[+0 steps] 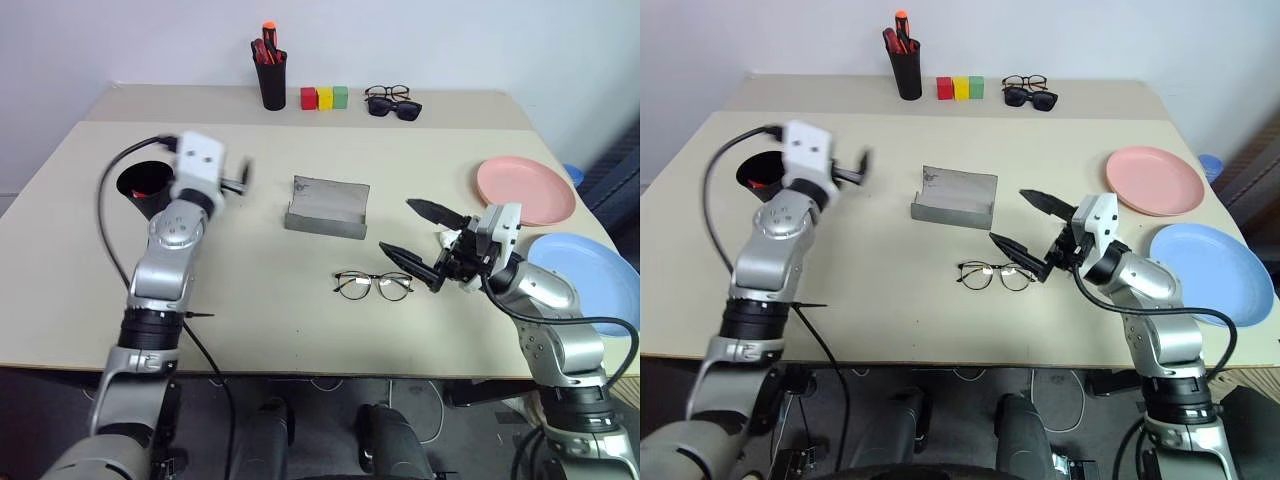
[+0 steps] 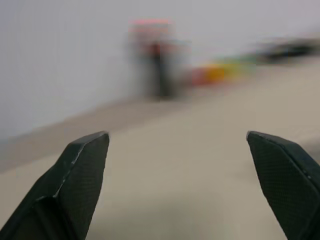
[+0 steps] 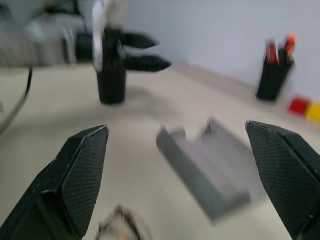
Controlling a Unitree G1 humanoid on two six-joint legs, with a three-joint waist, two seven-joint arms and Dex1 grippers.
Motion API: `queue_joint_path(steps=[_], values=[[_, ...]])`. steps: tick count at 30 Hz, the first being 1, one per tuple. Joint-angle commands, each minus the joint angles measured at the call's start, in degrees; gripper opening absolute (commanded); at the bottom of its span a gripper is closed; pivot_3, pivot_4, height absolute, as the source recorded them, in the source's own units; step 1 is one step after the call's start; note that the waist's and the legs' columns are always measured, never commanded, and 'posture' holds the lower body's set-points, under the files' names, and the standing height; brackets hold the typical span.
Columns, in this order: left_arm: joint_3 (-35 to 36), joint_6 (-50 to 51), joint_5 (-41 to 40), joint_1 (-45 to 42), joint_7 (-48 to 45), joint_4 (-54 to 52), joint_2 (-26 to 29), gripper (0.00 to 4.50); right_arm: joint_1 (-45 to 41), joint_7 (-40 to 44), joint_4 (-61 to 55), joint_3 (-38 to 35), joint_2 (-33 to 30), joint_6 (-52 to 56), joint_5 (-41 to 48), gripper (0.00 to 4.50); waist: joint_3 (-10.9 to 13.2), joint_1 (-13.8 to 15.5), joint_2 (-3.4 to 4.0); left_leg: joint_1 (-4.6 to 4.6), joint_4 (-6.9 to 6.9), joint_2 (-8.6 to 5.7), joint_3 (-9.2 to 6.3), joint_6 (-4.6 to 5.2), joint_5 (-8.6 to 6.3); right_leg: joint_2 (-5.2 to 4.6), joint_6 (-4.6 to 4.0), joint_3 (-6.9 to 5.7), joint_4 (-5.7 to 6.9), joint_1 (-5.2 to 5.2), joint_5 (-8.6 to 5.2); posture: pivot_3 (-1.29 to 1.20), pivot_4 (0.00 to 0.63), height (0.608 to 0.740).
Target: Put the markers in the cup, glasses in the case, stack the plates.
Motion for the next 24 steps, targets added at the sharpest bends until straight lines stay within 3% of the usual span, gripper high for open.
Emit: queue_joint_path(steps=[1, 4, 8, 13, 20, 23, 24], values=[[-3.41, 3.9, -5.1, -4.82, -17.88, 3.22, 4.4, 4.47, 4.08, -2.6, -6.14, -3.9, -1.86, 0.96, 0.15, 4.5, 0.01, -0.4, 0.03, 0.01, -0.02, 0.01, 0.01, 0.01, 0.0, 0.0, 0.0, 0.01, 0.01, -0.02, 0.0, 0.0, 0.15, 0.74], [-10.99, -4.21, 0.73, -11.18, -30.56, 14.68, 7.27, 4.47, 8.52, -5.04, -9.38, -6.35, -2.46, 1.5, -0.03, 4.5, 0.02, -0.51, 0.05, 0.05, -0.04, 0.06, 0.0, 0.03, 0.0, 0.06, 0.0, 0.0, 0.11, -0.08, -0.03, 0.0, 0.15, 0.74], [-17.34, -17.77, 8.69, -23.49, -39.88, 37.65, 4.53, 4.47, 14.45, -7.57, -13.72, -9.46, -2.18, 1.33, -0.03, 4.5, 0.03, 0.14, 0.05, -0.01, 0.02, 0.07, 0.0, 0.03, 0.0, 0.05, 0.1, -0.02, 0.03, -0.09, -0.15, 0.0, 0.15, 0.74], [-21.45, -32.18, 18.55, -34.73, -38.83, 61.33, -1.92, 4.47, 19.47, -11.08, -18.3, -11.61, -0.89, 1.06, 0.01, 4.5, 0.03, 0.24, 0.03, -0.6, 0.13, 0.04, -0.06, 0.16, -0.06, 0.03, 0.12, -0.13, -0.54, -0.2, -0.06, 0.0, 0.15, 0.74], [-23.5, -37.63, 27.55, -39.68, -36.7, 72.69, -9.44, 4.47, 24.46, -13.09, -21.1, -12.87, 0.21, -0.69, -0.47, 4.5, 0.06, 0.22, -0.02, -0.83, 0.13, -0.05, -0.05, 0.43, -0.22, 0.01, 0.46, -0.12, -0.6, -0.34, 0.15, 0.0, 0.15, 0.74], [-23.73, -37.72, 30.2, -39.95, -35.36, 74.1, -10.82, 3.66, 27.29, -13.19, -21.5, -14.73, 0.73, -2.2, -0.63, 4.5, 0.06, 0.12, -0.02, -0.8, 0.17, -0.03, -0.06, 0.43, -0.22, 0.01, 0.49, -0.13, -0.57, -0.34, 0.12, 0.0, 0.15, 0.74], [-23.47, -37.74, 30.69, -40.02, -35.21, 74.31, -10.95, 3.13, 28.06, -13.18, -21.54, -14.97, 0.97, -2.69, -0.73, 4.5, 0.06, 0.08, -0.02, -0.79, 0.19, -0.03, -0.06, 0.43, -0.22, 0.01, 0.49, -0.13, -0.55, -0.33, 0.11, 0.0, 0.15, 0.74]])
